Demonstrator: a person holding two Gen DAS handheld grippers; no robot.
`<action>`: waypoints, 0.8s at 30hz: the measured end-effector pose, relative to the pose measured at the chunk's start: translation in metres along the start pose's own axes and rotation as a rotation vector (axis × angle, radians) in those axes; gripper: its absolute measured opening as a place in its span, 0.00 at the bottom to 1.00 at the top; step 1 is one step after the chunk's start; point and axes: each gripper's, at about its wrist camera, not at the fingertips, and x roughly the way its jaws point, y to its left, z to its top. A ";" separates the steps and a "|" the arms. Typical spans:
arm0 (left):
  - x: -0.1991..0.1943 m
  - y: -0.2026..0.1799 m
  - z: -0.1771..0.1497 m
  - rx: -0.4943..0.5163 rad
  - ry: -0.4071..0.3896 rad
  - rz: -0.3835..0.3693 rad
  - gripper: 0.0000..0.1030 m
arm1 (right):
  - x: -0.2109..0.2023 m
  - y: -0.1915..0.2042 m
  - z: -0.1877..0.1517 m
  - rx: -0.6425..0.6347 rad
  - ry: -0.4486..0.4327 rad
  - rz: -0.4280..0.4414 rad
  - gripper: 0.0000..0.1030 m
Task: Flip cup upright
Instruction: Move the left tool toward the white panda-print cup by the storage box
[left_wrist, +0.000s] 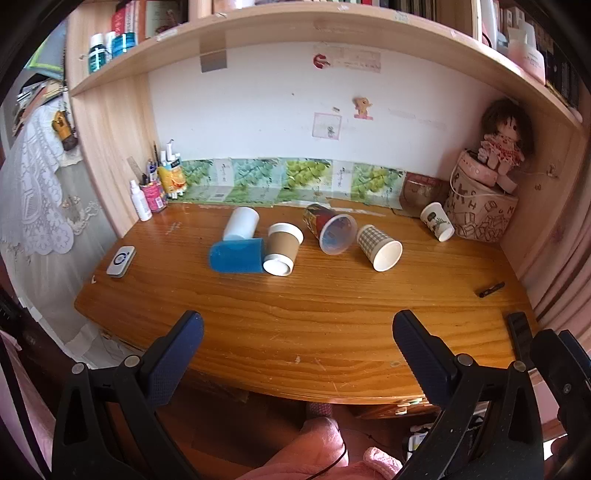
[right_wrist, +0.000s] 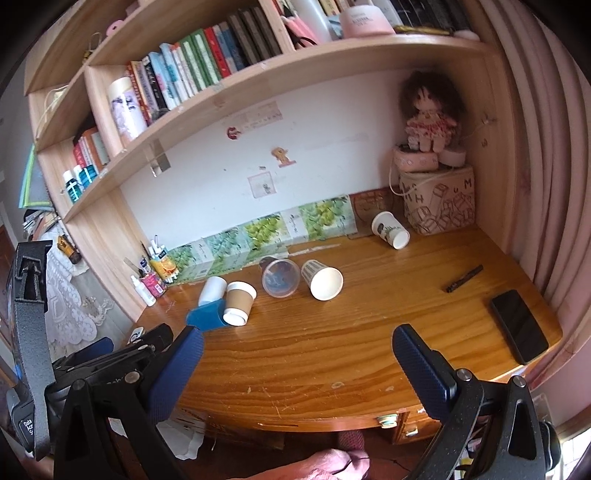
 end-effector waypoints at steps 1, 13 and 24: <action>0.002 -0.003 0.001 0.004 0.005 -0.003 0.99 | 0.002 -0.002 0.001 0.003 0.006 -0.007 1.00; 0.060 -0.056 0.041 0.104 0.091 -0.065 0.99 | 0.050 -0.047 0.043 0.093 0.069 -0.116 1.00; 0.132 -0.129 0.104 0.134 0.165 -0.176 0.99 | 0.104 -0.124 0.114 0.181 0.028 -0.239 1.00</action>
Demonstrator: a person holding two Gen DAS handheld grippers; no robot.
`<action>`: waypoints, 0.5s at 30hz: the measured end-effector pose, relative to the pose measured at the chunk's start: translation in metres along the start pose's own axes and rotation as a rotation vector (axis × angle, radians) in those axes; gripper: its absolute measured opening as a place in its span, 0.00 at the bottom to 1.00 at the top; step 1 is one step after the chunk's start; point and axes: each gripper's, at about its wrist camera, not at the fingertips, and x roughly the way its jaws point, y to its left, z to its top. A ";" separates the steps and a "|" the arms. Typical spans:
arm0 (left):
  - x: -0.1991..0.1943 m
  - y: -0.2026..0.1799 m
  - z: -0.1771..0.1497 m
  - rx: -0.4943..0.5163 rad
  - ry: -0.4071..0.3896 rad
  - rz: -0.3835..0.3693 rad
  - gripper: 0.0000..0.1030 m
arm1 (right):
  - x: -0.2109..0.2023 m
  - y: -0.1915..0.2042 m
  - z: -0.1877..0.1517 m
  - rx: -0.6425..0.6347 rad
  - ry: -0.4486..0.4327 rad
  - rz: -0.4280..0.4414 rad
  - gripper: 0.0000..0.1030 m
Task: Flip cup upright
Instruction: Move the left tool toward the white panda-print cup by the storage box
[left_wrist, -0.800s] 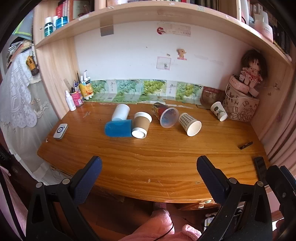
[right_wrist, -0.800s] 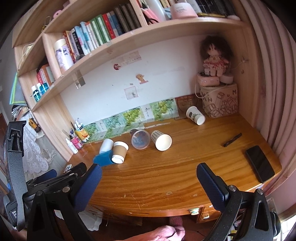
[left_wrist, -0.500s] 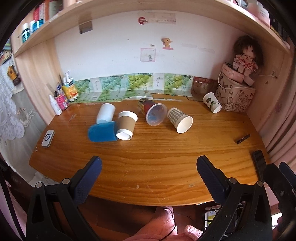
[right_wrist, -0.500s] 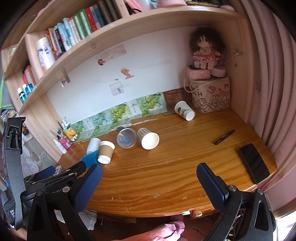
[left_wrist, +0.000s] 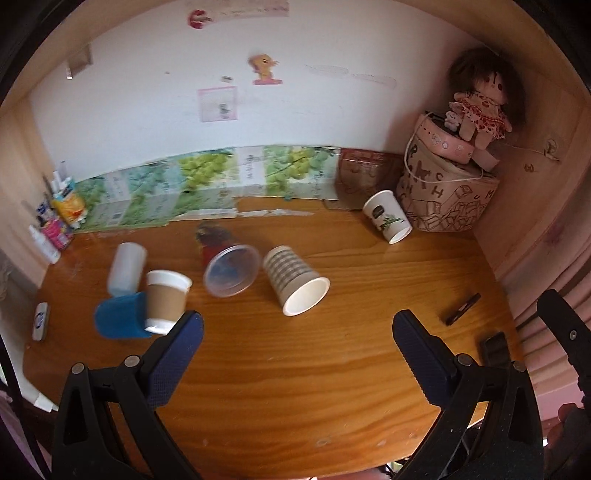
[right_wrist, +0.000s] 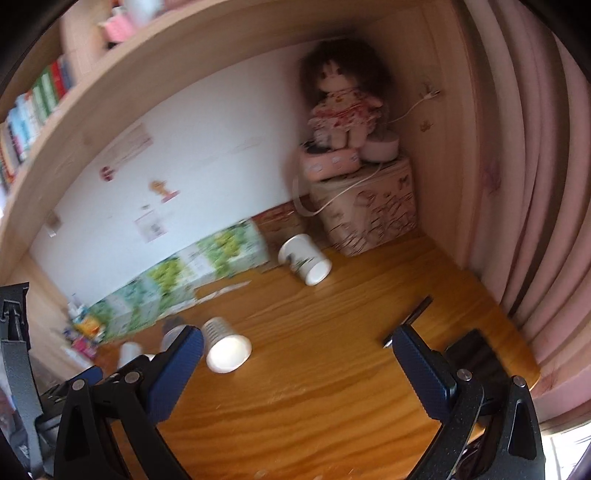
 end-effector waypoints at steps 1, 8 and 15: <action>0.010 -0.006 0.009 0.001 0.011 -0.018 0.99 | 0.007 -0.002 0.006 0.000 -0.003 -0.010 1.00; 0.062 -0.030 0.059 -0.005 0.060 -0.087 0.99 | 0.053 -0.026 0.041 -0.008 -0.013 -0.031 1.00; 0.117 -0.044 0.102 -0.051 0.130 -0.155 0.99 | 0.096 -0.034 0.061 -0.027 -0.013 -0.017 1.00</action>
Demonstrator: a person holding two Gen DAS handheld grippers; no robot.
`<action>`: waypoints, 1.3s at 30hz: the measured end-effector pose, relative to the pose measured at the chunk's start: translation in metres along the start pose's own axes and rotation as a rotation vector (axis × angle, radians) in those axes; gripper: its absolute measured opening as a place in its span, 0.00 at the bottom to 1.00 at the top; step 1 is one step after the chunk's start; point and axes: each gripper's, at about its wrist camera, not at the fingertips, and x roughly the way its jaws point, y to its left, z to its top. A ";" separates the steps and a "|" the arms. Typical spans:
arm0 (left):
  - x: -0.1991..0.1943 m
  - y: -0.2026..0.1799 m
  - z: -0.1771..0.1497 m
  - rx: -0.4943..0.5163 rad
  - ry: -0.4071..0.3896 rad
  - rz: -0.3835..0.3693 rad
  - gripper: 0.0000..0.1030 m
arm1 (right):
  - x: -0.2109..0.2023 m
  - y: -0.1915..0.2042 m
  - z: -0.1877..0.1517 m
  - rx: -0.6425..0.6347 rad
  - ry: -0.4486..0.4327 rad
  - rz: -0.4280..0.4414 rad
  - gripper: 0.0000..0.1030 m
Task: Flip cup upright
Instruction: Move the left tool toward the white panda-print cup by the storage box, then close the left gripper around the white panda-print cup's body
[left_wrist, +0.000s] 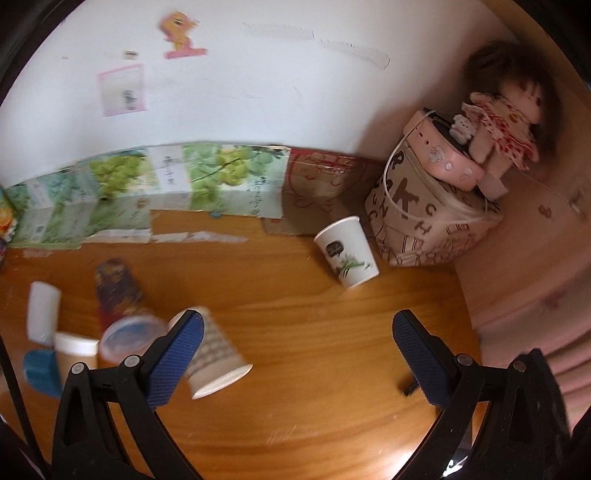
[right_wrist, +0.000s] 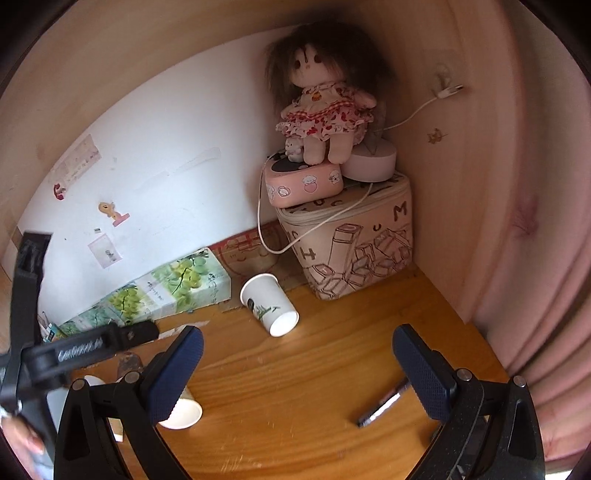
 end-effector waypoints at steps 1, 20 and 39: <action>0.010 -0.001 0.008 -0.010 0.016 -0.023 0.99 | 0.006 -0.001 0.002 -0.002 0.002 0.008 1.00; 0.159 -0.011 0.069 -0.161 0.275 -0.192 0.99 | 0.108 -0.002 -0.013 -0.039 0.098 0.124 1.00; 0.221 -0.006 0.066 -0.167 0.435 -0.207 0.90 | 0.126 -0.005 -0.014 -0.050 0.119 0.079 1.00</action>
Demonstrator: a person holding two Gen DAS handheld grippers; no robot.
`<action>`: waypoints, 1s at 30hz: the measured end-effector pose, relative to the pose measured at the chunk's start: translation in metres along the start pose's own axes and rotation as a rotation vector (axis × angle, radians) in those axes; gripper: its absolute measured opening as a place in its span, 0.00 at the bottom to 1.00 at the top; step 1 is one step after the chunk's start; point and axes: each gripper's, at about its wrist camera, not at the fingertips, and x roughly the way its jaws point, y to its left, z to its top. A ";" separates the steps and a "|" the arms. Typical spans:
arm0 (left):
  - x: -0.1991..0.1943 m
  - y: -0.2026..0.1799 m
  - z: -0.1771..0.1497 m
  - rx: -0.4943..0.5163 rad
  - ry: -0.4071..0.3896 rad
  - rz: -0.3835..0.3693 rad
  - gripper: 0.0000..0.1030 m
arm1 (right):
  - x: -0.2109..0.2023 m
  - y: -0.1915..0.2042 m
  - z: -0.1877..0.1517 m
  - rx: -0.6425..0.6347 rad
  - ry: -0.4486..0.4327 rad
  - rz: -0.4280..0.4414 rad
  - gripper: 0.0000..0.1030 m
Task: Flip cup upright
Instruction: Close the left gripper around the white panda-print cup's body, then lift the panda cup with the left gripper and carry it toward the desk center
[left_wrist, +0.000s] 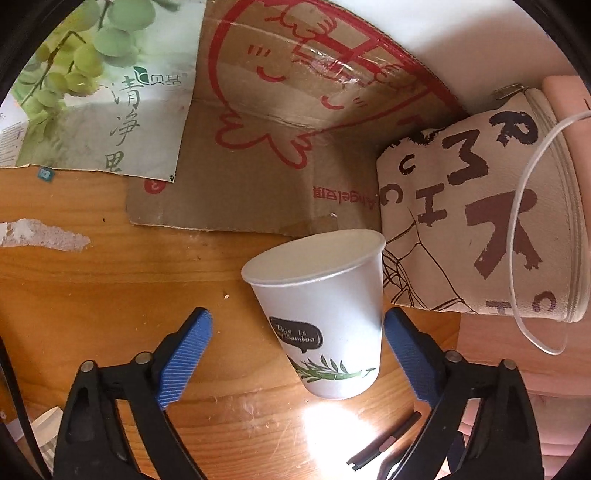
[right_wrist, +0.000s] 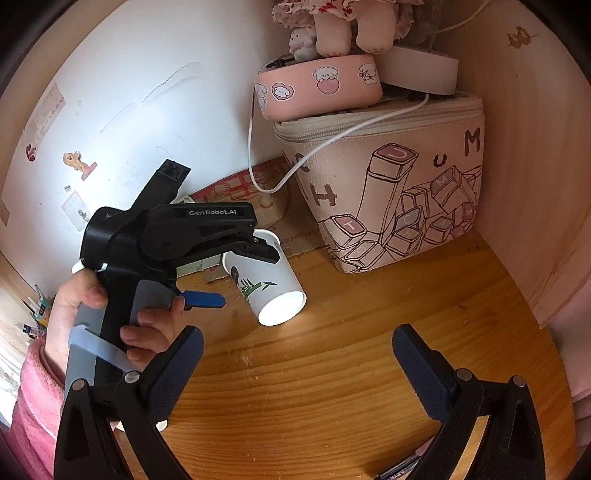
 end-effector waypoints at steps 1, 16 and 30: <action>0.002 -0.001 0.002 0.000 0.007 -0.004 0.90 | -0.001 0.000 0.000 -0.002 0.001 -0.002 1.00; 0.023 -0.023 0.004 0.032 0.073 0.006 0.65 | -0.010 -0.009 -0.010 0.049 -0.001 -0.035 1.00; -0.001 -0.051 -0.024 0.138 0.064 0.104 0.64 | -0.028 -0.003 -0.014 0.035 -0.023 -0.031 1.00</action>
